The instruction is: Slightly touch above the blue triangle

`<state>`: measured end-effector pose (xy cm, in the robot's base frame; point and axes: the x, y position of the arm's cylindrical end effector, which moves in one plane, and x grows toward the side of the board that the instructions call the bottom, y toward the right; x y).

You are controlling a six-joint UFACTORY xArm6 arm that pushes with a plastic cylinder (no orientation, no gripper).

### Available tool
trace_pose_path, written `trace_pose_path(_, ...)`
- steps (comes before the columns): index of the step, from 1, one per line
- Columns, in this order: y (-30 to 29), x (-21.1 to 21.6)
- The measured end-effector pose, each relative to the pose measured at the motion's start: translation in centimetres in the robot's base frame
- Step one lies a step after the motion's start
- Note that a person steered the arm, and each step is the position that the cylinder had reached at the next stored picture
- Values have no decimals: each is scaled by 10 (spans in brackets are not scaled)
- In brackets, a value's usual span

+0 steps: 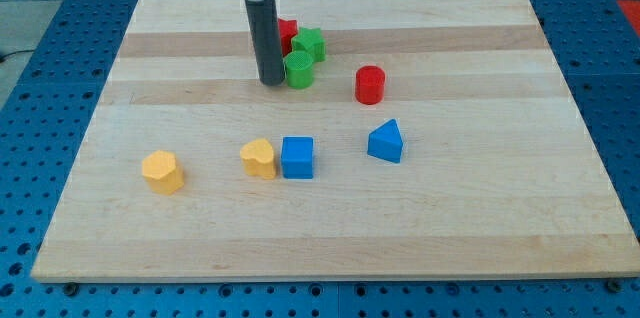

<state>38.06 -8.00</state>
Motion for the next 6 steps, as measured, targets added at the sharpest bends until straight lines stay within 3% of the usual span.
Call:
trace_pose_path(1, 5, 38)
trace_pose_path(3, 160, 60)
trace_pose_path(4, 186, 30)
trace_pose_path(6, 150, -7)
